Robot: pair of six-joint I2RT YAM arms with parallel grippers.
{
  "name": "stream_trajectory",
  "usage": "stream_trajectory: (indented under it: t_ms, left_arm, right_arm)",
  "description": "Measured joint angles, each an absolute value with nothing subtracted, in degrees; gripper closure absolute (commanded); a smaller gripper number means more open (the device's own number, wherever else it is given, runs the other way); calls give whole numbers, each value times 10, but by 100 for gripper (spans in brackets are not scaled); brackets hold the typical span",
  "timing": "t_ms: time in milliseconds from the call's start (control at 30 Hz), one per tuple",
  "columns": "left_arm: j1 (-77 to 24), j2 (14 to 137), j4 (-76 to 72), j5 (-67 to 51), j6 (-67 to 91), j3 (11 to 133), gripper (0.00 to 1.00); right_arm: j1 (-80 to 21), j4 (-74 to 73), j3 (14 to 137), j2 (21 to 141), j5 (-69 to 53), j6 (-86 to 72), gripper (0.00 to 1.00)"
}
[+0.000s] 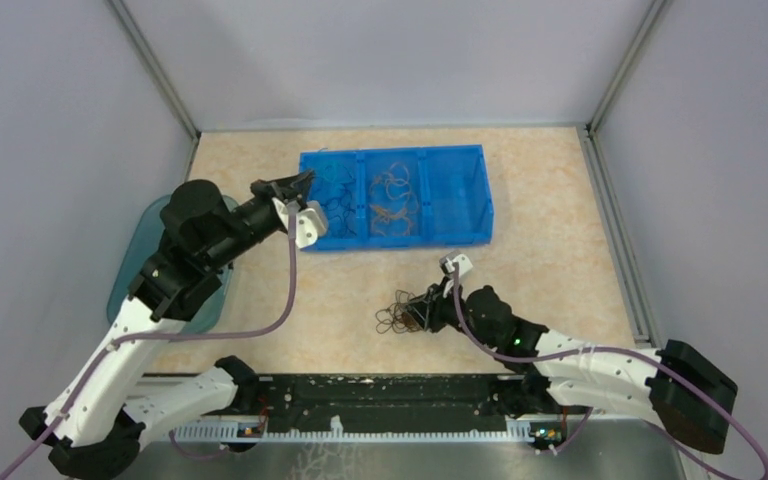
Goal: Untangle the cables
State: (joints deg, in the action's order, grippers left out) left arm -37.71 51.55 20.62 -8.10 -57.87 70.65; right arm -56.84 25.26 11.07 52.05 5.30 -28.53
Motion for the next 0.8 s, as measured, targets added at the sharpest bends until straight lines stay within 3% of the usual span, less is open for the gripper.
stream_trajectory:
  t_ms: [200,700,767,800]
  left_arm:
    - [-372,558,208,-88,-529,707,100]
    - [-221,853,202,-56,-458,756,100]
    - [-219,888,197,-51,-458,762,91]
    - [-217,906,191,-46,-458,763,77]
  right_arm:
    - [-568,233,129,482,61,-283,59]
    - [-568,136,137,438,136,-281,54]
    - [-568,125,141,439,142,-281,53]
    - [-568,121,142,438,147,-282,53]
